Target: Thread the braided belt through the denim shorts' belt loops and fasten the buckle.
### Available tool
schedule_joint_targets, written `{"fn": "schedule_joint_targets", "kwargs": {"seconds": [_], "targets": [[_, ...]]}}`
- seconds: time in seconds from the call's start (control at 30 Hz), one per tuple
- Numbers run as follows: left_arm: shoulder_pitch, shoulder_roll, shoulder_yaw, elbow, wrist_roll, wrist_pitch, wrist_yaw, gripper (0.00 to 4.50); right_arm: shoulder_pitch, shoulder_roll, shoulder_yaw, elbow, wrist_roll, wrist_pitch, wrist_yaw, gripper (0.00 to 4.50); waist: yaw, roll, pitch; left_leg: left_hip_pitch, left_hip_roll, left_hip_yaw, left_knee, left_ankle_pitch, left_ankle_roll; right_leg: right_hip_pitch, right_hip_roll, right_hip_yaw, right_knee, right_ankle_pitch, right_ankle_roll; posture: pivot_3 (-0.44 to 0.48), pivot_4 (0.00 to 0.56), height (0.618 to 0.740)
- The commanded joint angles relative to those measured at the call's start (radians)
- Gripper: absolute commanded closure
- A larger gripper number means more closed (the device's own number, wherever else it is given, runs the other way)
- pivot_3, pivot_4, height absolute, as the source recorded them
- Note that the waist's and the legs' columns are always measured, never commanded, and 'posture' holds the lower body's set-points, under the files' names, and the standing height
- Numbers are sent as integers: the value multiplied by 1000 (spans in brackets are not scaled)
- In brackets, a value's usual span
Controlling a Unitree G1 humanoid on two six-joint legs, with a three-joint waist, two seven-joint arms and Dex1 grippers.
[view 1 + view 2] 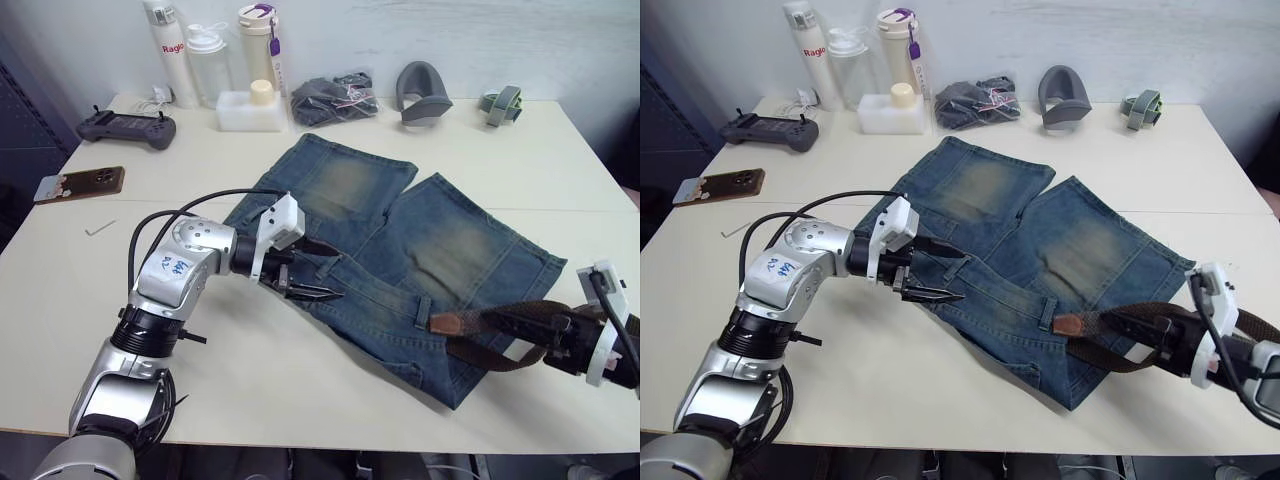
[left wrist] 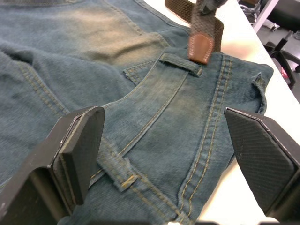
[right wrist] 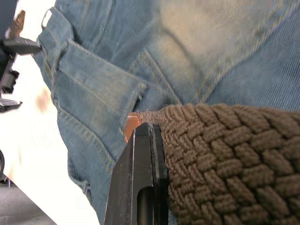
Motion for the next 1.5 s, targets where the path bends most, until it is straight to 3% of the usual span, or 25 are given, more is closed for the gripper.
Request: {"fn": "schedule_joint_targets", "kwargs": {"seconds": [0.03,0.27,0.43,0.6,0.87,0.97,1.03,1.13,1.23,1.4,1.5], "targets": [[11,7,24,-51,-21,5,17,37,-71,66,-18,-26,14,-23,-50,4500,0,0,0,0,0,0,0,0,0,0,0,0,0,0,0,0,150,649],[15,7,22,-53,-24,6,30,37,-37,288,102,-291,14,-306,-398,4500,1,1,0,-1,0,0,-1,0,0,0,0,0,0,0,1,0,150,649],[4,2,16,-37,-23,-5,32,37,-67,346,152,-384,14,-472,-588,4500,-3,1,0,0,0,0,0,0,0,-1,0,0,0,0,1,0,150,649],[4,-1,12,-33,-22,-14,31,37,-42,335,156,-444,14,-568,-655,4500,0,1,0,-1,0,0,0,0,-1,-1,0,0,1,0,0,0,150,649],[5,-5,10,-13,-18,-63,16,37,60,202,107,-448,14,-585,-525,4500,-2,1,0,-1,0,0,0,0,-1,-1,0,0,1,0,0,0,150,649],[4,-8,6,-11,-13,-72,22,37,-43,111,40,-342,14,-479,-454,4500,-5,1,0,0,0,1,0,0,-1,-1,0,0,1,0,0,0,150,649],[2,-9,7,-8,-11,-76,24,37,-121,-19,21,-293,14,-421,-439,4500,-3,2,0,0,0,2,0,0,-1,-2,0,1,2,0,-1,0,150,649],[-11,-21,5,5,-3,-87,39,37,-223,-95,76,-296,13,-392,-385,4500,-2,2,0,0,1,2,0,1,0,-3,0,1,2,-1,-2,0,150,649],[-40,-81,33,22,-33,-62,90,37,-312,15,173,-324,14,-442,-365,4500,4,-1,0,-1,1,0,-1,1,0,-2,1,-1,1,-1,-2,0,150,649],[-74,-280,165,28,-270,177,217,37,-421,273,206,-350,14,-556,-424,4500,0,-1,0,-4,-1,-1,0,1,1,-1,-1,-1,-2,3,5,0,150,649],[-90,-356,216,60,-377,287,255,37,-423,340,197,-395,14,-573,-416,4500,-2,-1,0,-4,-1,0,0,1,2,-1,-1,0,-3,3,6,0,150,649]]}}
